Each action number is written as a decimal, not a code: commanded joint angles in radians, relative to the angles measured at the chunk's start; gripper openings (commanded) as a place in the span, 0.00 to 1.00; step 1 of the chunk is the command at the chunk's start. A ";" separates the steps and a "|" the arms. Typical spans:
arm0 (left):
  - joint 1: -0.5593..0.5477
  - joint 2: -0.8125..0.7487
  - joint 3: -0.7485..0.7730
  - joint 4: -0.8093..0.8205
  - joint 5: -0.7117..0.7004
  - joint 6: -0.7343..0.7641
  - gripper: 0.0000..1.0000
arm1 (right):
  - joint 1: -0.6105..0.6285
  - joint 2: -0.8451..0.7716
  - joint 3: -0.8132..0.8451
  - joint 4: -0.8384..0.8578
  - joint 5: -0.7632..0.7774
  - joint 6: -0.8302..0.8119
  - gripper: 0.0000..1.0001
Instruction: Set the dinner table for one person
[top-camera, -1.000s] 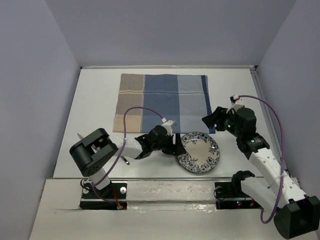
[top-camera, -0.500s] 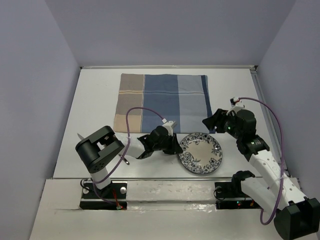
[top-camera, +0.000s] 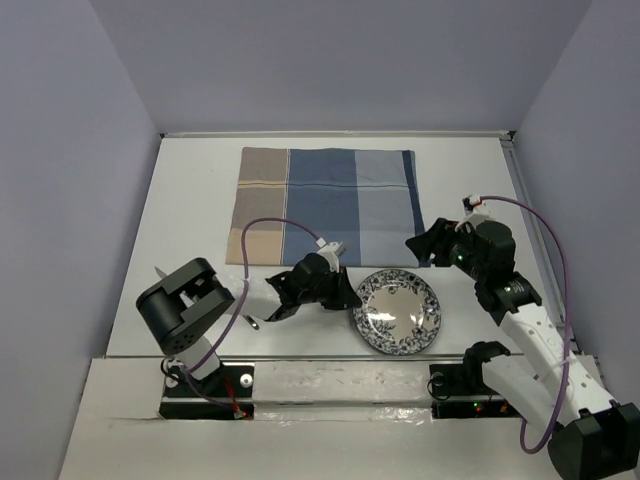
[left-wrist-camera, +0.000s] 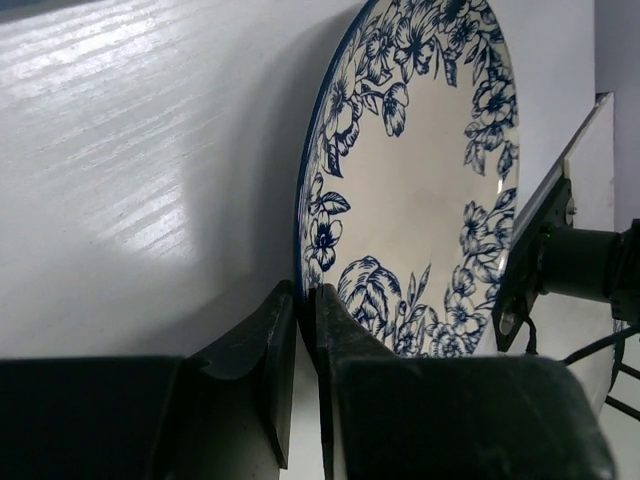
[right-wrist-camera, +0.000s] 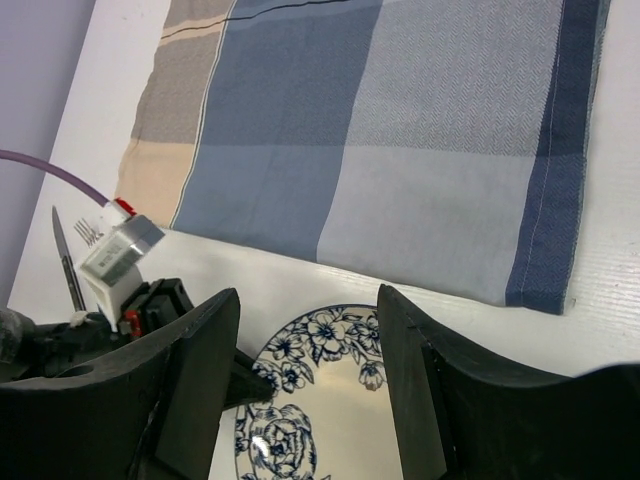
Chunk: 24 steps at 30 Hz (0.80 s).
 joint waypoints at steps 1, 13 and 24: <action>0.031 -0.174 -0.018 0.037 0.005 0.002 0.00 | -0.007 -0.045 0.050 -0.020 -0.017 0.000 0.63; 0.309 -0.452 0.010 -0.006 0.057 -0.044 0.00 | -0.007 -0.076 0.131 -0.113 0.062 -0.048 0.68; 0.573 -0.271 0.215 0.078 0.043 -0.034 0.00 | -0.007 -0.022 0.125 -0.086 0.025 -0.031 0.68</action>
